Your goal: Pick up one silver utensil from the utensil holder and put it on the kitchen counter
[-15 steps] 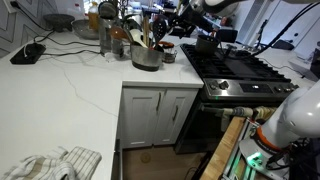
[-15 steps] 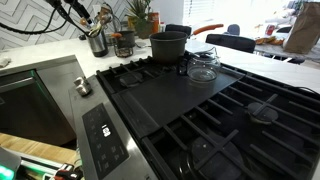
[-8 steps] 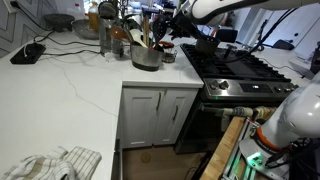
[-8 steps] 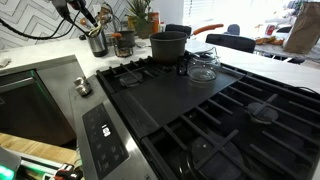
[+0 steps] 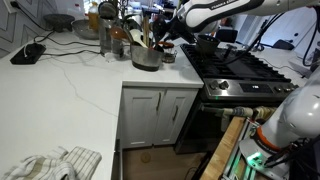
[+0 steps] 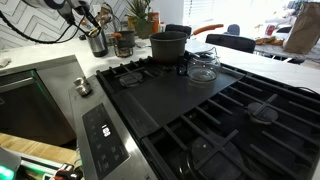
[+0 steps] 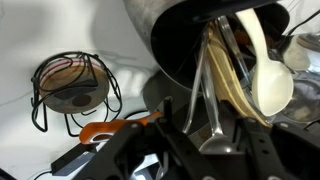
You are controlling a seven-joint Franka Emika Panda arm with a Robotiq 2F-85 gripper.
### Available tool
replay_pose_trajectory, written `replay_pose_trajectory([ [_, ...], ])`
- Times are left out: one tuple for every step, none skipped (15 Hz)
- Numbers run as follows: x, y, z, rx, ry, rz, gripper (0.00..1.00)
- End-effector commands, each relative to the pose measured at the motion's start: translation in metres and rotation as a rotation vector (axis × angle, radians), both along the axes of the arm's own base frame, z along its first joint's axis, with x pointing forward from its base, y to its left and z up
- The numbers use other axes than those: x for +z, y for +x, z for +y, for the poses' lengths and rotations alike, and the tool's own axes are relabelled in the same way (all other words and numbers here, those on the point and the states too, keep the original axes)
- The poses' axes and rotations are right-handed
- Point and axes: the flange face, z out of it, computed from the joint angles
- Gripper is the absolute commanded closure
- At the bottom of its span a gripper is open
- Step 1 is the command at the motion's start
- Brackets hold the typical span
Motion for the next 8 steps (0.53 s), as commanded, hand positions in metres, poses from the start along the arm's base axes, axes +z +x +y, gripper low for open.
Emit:
replay_pose_trajectory([
  [-0.0075, 0.007, 0.0022, -0.008, 0.01, -0.027, 0.68],
  [-0.0094, 0.0077, 0.0021, -0.007, 0.009, -0.032, 0.67],
  [-0.0111, 0.0084, 0.002, -0.007, 0.008, -0.034, 0.65],
  [-0.0132, 0.0091, 0.0012, -0.008, 0.005, -0.037, 0.6],
  [-0.0143, 0.0096, 0.001, -0.008, 0.004, -0.039, 0.51],
  [-0.0152, 0.0103, 0.0001, -0.01, 0.002, -0.043, 0.49],
  [-0.0161, 0.0108, -0.0004, -0.012, 0.003, -0.047, 0.47],
  [-0.0164, 0.0113, -0.0011, -0.014, 0.002, -0.053, 0.53],
])
